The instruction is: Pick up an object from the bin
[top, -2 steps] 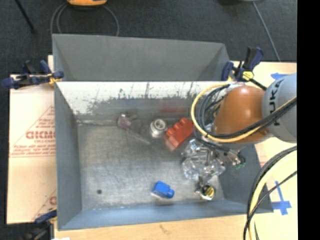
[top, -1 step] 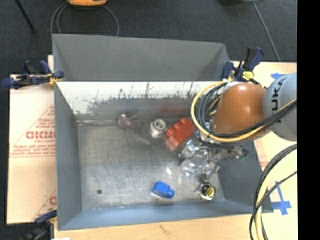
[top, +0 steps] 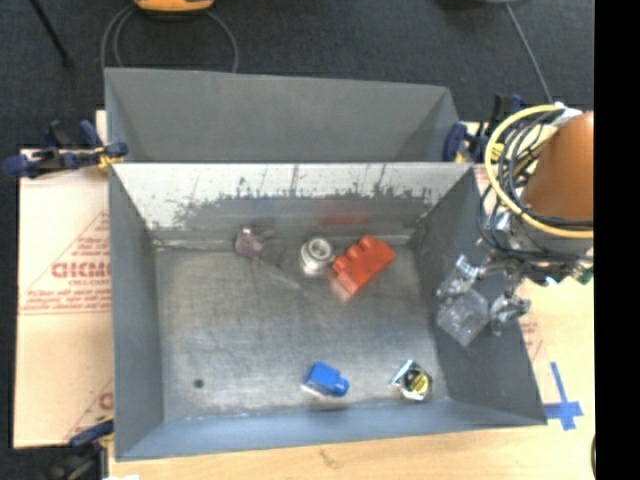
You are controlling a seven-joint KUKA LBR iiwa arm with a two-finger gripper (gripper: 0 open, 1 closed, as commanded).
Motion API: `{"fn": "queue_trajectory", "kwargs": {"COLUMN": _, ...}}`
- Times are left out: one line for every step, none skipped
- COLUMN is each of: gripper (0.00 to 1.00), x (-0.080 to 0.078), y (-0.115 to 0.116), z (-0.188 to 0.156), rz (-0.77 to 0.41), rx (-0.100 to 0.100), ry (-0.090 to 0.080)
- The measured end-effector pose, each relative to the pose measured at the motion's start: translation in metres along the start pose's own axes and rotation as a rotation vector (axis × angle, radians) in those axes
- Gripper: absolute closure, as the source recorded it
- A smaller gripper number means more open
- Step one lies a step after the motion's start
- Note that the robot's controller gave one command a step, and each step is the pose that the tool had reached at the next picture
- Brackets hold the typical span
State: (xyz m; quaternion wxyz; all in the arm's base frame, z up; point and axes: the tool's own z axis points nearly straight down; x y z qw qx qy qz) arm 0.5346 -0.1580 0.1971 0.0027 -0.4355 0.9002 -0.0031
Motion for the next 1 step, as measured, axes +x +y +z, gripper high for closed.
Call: {"fn": "queue_trajectory", "kwargs": {"gripper": 1.00, "x": -0.0148, "y": -0.0215, "z": -0.0651, "rz": -0.422, "rx": -0.003, "ry": -0.002}}
